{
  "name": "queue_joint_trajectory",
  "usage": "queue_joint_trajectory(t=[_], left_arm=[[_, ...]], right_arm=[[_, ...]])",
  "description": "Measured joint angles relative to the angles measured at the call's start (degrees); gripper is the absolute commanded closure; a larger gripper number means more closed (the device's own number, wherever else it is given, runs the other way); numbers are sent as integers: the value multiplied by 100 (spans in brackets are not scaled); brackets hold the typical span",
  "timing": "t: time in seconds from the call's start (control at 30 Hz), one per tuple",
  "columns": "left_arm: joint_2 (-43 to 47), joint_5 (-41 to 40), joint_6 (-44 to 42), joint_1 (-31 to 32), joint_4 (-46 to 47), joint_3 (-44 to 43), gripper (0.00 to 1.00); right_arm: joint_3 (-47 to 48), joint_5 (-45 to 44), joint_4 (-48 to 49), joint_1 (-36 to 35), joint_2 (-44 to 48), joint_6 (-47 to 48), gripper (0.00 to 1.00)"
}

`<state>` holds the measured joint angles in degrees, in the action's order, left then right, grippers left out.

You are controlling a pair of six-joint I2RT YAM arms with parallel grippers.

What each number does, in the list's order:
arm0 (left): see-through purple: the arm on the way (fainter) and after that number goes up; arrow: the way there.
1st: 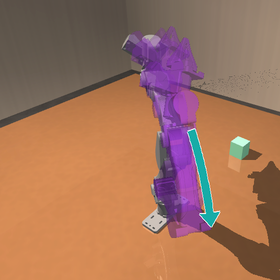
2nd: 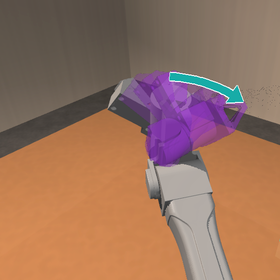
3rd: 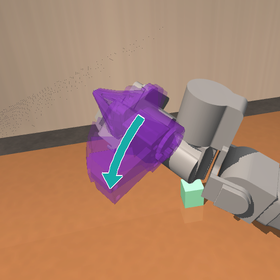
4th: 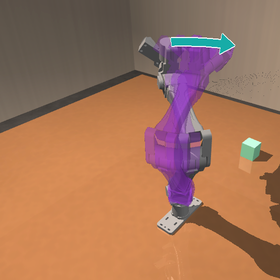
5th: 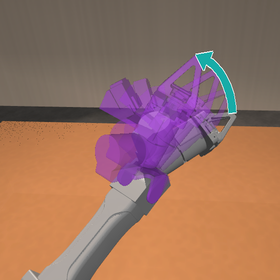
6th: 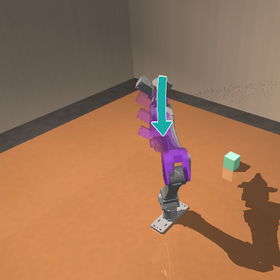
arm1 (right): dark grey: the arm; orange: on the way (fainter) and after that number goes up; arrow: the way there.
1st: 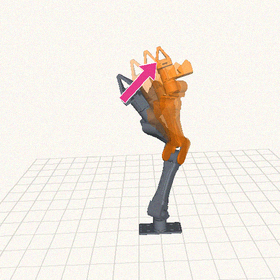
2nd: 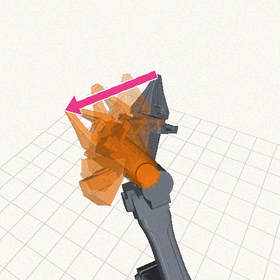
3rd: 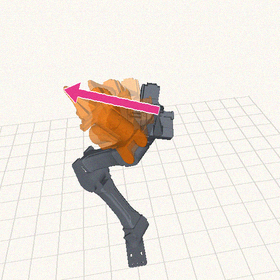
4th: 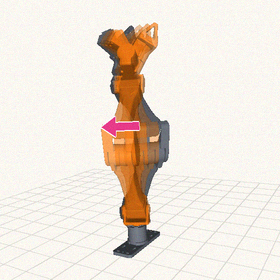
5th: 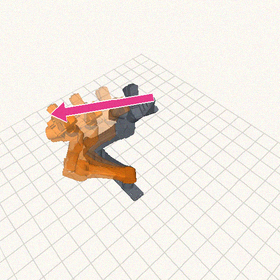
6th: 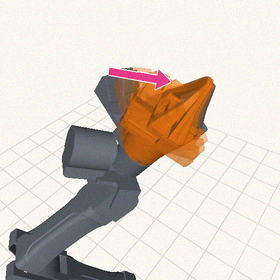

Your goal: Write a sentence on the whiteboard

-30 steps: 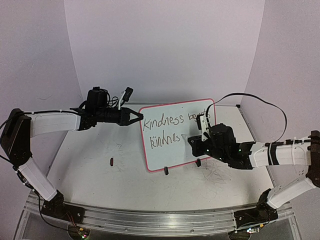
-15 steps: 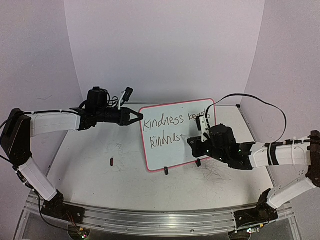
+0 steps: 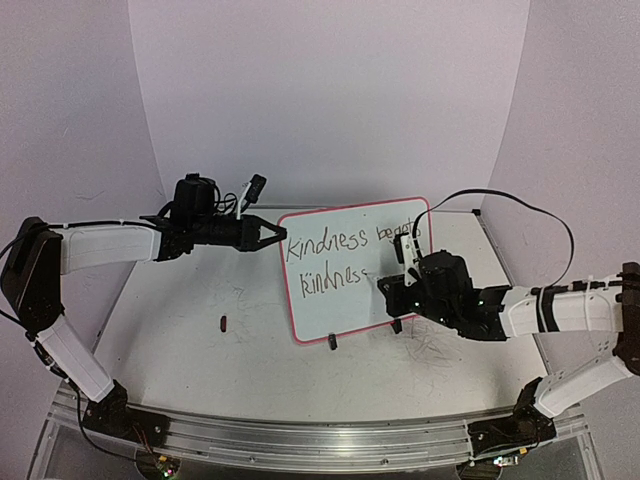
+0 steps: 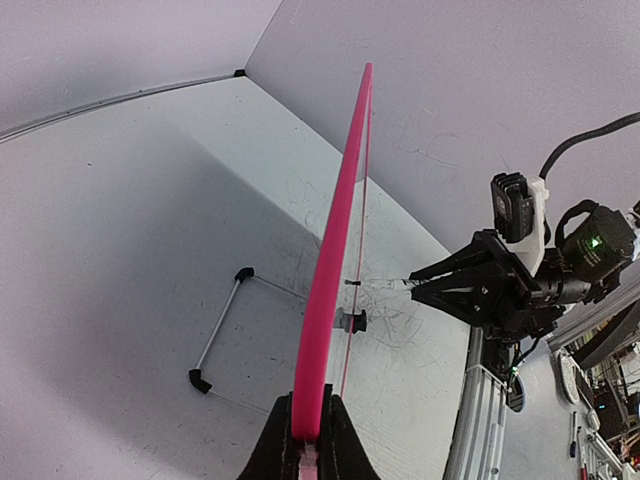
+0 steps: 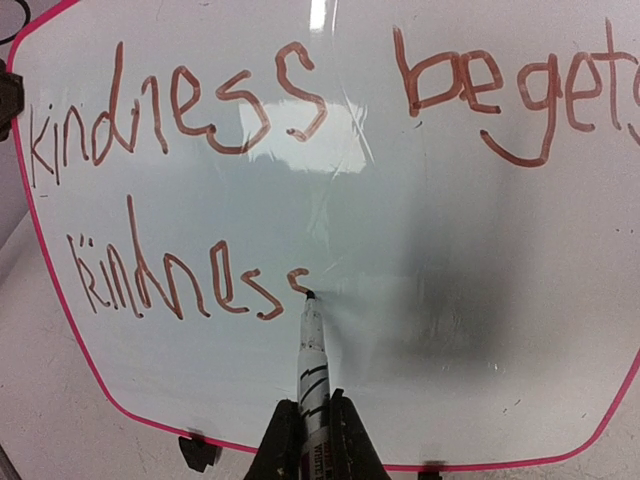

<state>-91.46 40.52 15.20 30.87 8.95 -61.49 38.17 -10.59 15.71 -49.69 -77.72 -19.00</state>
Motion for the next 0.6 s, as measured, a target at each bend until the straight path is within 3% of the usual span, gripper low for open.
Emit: queue_joint_trajectory(t=[0.6], left_arm=[[0, 2, -2, 0, 0, 0, 100]], right_arm=[[-81, -4, -27, -102, -13, -65, 100]])
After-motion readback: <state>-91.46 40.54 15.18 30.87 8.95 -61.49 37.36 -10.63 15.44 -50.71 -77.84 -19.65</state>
